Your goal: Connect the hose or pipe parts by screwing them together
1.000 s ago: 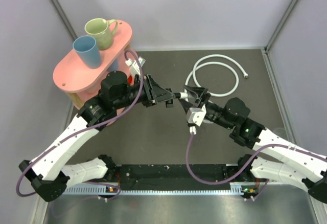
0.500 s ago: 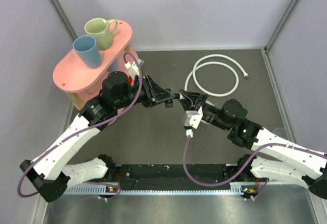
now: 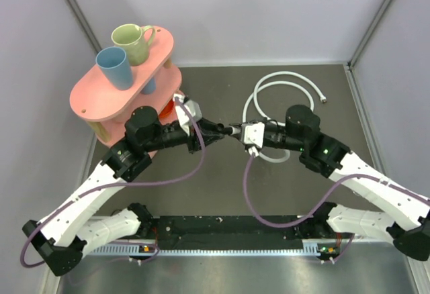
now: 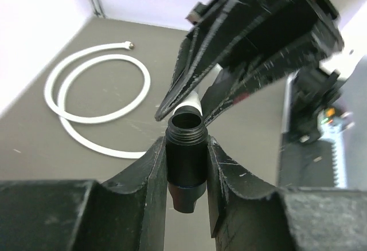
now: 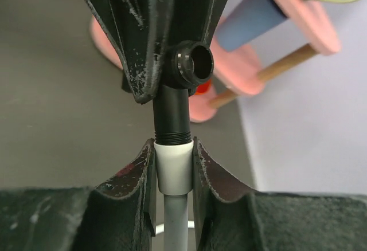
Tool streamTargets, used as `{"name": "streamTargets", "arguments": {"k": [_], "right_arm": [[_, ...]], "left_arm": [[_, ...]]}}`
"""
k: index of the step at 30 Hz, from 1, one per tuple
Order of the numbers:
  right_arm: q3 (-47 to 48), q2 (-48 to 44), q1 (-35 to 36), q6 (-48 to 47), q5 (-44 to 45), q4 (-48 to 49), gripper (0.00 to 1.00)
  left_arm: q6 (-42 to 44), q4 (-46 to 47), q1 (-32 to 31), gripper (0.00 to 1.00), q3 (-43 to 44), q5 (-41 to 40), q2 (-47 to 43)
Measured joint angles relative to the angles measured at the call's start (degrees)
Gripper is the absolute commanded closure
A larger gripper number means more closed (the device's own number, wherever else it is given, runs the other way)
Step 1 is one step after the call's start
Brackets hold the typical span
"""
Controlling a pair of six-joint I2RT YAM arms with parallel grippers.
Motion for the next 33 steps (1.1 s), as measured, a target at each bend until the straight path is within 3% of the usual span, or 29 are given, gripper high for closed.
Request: {"name": "streamTargets", "arguments": {"k": [4,8,10,13,14,15,19,25,30,33], "right_arm": [[4.26,3.96,-4.26,4.76,-10.10,-6.75,1.00],[7.82,7.34,-6.95,7.82,-14.64,-12.94,1.00],[7.91,7.76,-7.30,8.92,-14.88,-14.64,0.84],[7.91,7.63,-7.30,10.62,-13.99,-15.89,0.48],[7.78,7.37,-7.28,11.61,-12.92,-15.67,0.43],[7.37,6.82,-7.28,12.39,-11.72,-14.75,0.35],[2.49,0.74,-7.30,13.29,-6.88,-9.62,0.21],[-6.49,-8.07,-6.88,9.64,-1.66,0.15,0.21],[-10.51,-9.53,-3.87,3.48,3.39,6.38,0.24],[-11.78,-9.53,-0.63,-0.68,6.80,10.03,0.31]], "left_arm": [[17.03,-0.70,-0.33,1.00,-1.88,2.86,-0.57],[27.54,-1.90,-0.44,1.00,-1.86,3.54,1.14],[30.08,-2.64,-0.55,1.00,-1.95,4.02,2.01],[29.88,-1.81,-0.85,1.00,-3.06,3.61,1.90],[28.98,-0.90,-0.98,1.00,-3.52,3.10,1.66],[27.34,0.22,-1.25,1.00,-4.28,2.23,1.38],[14.97,4.46,-1.92,1.00,-7.41,-4.83,-0.42],[-10.88,1.95,-1.42,1.00,-3.69,-14.29,0.44],[-30.69,-0.92,-1.14,1.00,2.03,-13.57,3.54],[-41.66,-1.62,-1.09,1.00,1.95,-12.04,4.00]]}}
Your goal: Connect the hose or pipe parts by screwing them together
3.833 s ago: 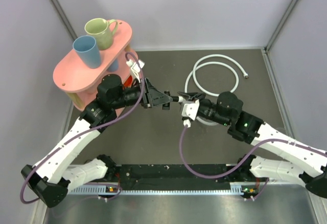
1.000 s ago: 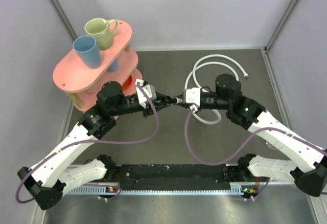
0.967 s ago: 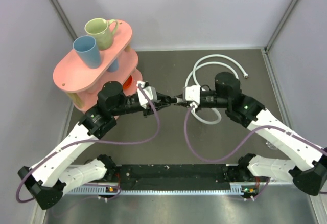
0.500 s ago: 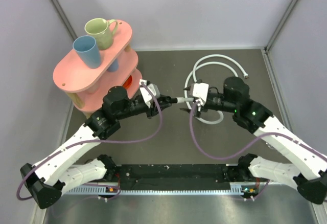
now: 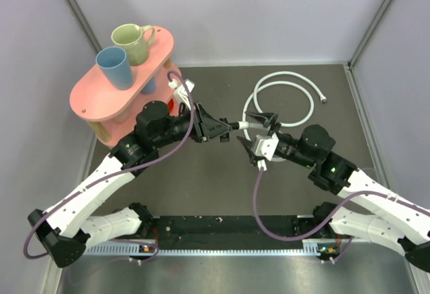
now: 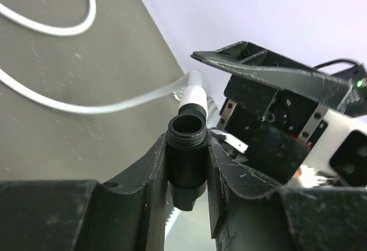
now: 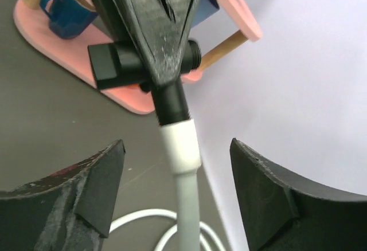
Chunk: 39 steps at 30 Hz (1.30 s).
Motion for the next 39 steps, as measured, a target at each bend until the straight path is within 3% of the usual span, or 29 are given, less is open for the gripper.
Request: {"name": "streamTargets", "arguments": {"k": [4,5,7,8,12,16,22,28,33,36,37,39], "right_arm": [[-0.74,0.66,4.46,-4.92,4.83,3.41,0.55],[-0.74,0.87,5.01,-5.81,5.51,4.07,0.71],[-0.74,1.22,5.97,-6.91,6.80,4.42,0.87],[-0.98,1.31,6.54,-7.96,7.54,4.59,1.00],[-0.79,1.57,7.21,-9.51,8.55,3.52,1.00],[3.15,3.74,7.15,-8.02,10.05,-1.70,1.00],[12.15,9.14,5.27,-3.02,8.04,-11.47,1.00],[18.62,14.05,-0.94,3.43,-8.20,-20.76,1.00],[20.13,17.53,-5.90,7.93,-20.46,-26.75,1.00],[20.13,18.67,-6.91,9.64,-22.18,-29.05,0.75],[20.13,18.75,-6.97,10.08,-22.10,-29.44,0.60],[20.00,18.53,-7.04,11.37,-21.51,-29.33,0.45]], "left_arm": [[-11.61,0.09,0.20,1.00,-1.38,1.97,0.04],[-13.44,0.13,0.28,1.00,-1.66,2.36,0.04],[-18.03,1.18,0.55,1.00,-2.49,3.21,0.04],[-19.50,1.79,0.72,1.00,-2.64,3.45,0.07],[-21.99,1.90,1.60,1.00,-2.71,4.13,0.13],[-14.97,1.86,2.36,1.00,-0.94,6.10,2.05],[10.60,3.13,2.54,1.00,0.52,7.78,2.12],[44.00,6.80,1.62,1.00,-5.53,13.90,-2.75],[61.48,5.27,0.81,1.00,-7.85,17.92,-2.25],[65.05,4.68,0.66,1.00,-8.37,18.84,-0.96],[64.87,4.87,0.55,1.00,-8.70,18.71,-0.90],[62.93,5.79,0.17,1.00,-9.16,17.38,-1.07]]}}
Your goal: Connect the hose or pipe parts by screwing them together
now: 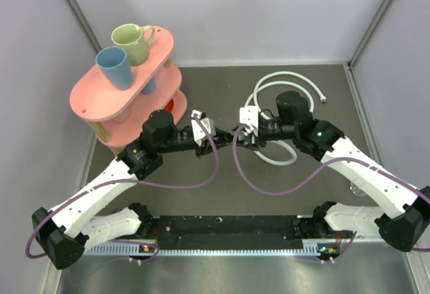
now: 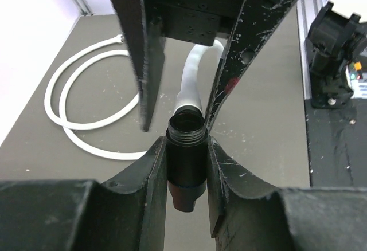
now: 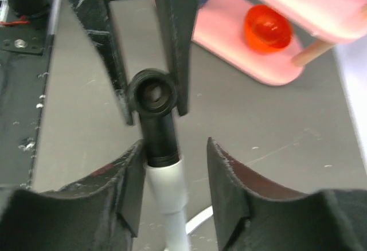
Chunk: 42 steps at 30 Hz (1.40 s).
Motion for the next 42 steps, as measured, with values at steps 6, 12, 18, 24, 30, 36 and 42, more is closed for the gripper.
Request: {"name": "streamTargets", "arguments": {"k": [6,12,18,24,30,36,42], "right_arm": [[-5.44,-7.37,0.02,1.05,5.31,8.15,0.28],[-13.62,-16.94,1.16,-1.90,12.04,17.86,0.34],[-19.52,-18.34,6.56,-8.68,20.59,26.05,0.37],[-20.72,-17.51,10.56,-14.62,26.91,32.44,0.47],[-20.74,-16.24,11.98,-17.55,29.51,34.93,0.49],[-21.07,-15.58,12.76,-18.82,30.71,36.41,0.47],[-21.46,-14.47,12.85,-19.02,31.26,36.87,0.47]], "left_arm": [[-14.58,2.97,-2.03,1.00,-0.15,-9.46,-0.90],[-36.70,-4.22,-1.40,1.00,7.67,-19.65,2.05],[-57.35,-8.94,-0.04,1.00,13.22,-22.38,4.04],[-71.56,-9.20,1.95,1.00,10.71,-19.30,3.76],[-83.43,-4.04,4.42,1.00,4.72,-15.02,2.25],[-89.79,-0.11,6.14,1.00,2.69,-11.91,2.01],[-93.11,2.62,6.80,1.00,1.25,-9.42,1.64]]}}
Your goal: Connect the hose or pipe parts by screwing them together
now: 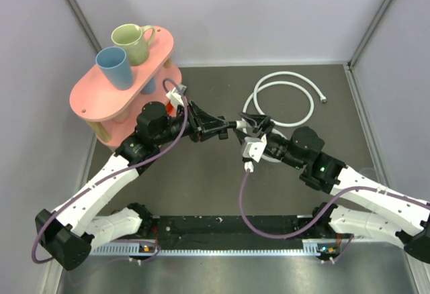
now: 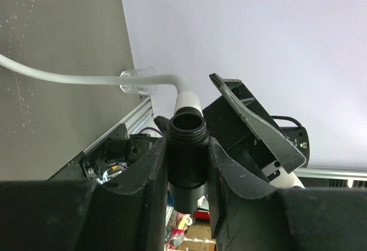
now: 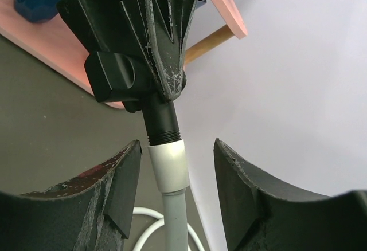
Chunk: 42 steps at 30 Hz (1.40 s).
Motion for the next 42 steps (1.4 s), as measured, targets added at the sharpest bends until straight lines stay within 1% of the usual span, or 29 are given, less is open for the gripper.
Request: {"name": "streamTargets", "arguments": {"k": [2,4,5,7,8,11,13,15,18,20,25,29,33,35,38,39,41,42], "right_arm": [[0.00,0.31,0.00,0.00,0.20,0.00,0.51],[0.00,0.72,0.00,-0.37,0.55,0.00,0.59],[0.00,0.92,0.02,-0.50,0.76,0.00,0.71],[0.00,1.27,0.02,-1.11,1.20,0.02,0.86],[0.00,1.44,0.04,-1.20,1.38,-0.09,1.00],[0.00,1.70,0.09,-1.42,1.40,-0.55,1.00],[0.31,2.14,0.09,-0.79,1.42,-0.83,1.00],[1.29,2.56,-0.11,0.74,1.18,-2.45,1.00],[3.74,2.99,-1.53,3.76,-0.50,-5.90,1.00],[5.99,3.28,-3.56,6.27,-3.56,-9.29,1.00],[12.26,5.64,-8.37,11.74,-14.27,-19.85,1.00],[13.25,6.51,-11.72,14.36,-21.53,-23.71,1.00],[13.29,7.15,-14.91,17.07,-30.58,-26.86,1.00],[13.31,7.85,-15.91,18.21,-34.53,-28.13,1.00],[13.33,8.96,-16.94,19.50,-37.77,-29.09,1.00],[13.33,9.27,-17.07,19.87,-38.21,-29.31,0.93],[13.33,9.49,-17.11,20.65,-38.03,-29.68,0.75],[13.33,9.46,-17.11,20.92,-37.64,-29.66,0.64]], "left_arm": [[-0.57,0.17,0.15,1.00,-0.22,0.24,0.00],[-0.98,0.22,0.31,1.00,-0.24,0.52,0.00],[-1.20,0.31,0.31,1.00,-0.24,0.72,-0.02],[-1.97,0.72,0.37,1.00,-0.33,1.22,-0.02],[-2.21,1.18,0.37,1.00,-0.44,1.22,-0.02],[-2.89,2.34,0.94,1.00,-0.94,1.66,-0.02],[-1.81,2.69,1.03,1.00,-0.98,2.03,0.15],[1.77,1.92,0.96,1.00,-0.22,2.23,0.57],[10.95,-0.39,0.22,1.00,3.30,2.49,2.47],[17.16,-0.90,-0.26,1.00,4.96,2.84,3.37],[36.15,-0.83,-1.57,1.00,5.99,5.11,3.91],[53.18,-1.79,-2.97,1.00,5.92,8.24,3.91],[75.34,-1.95,-5.95,1.00,3.82,11.10,2.38],[84.61,-3.82,-7.04,1.00,3.43,12.24,1.68],[93.92,-6.40,-7.74,1.00,3.43,12.81,1.55],[96.08,-7.10,-7.89,1.00,3.43,12.74,1.64],[97.94,-7.63,-8.13,1.00,3.34,12.09,1.66],[97.79,-7.21,-8.26,1.00,3.17,11.37,1.62]]}}
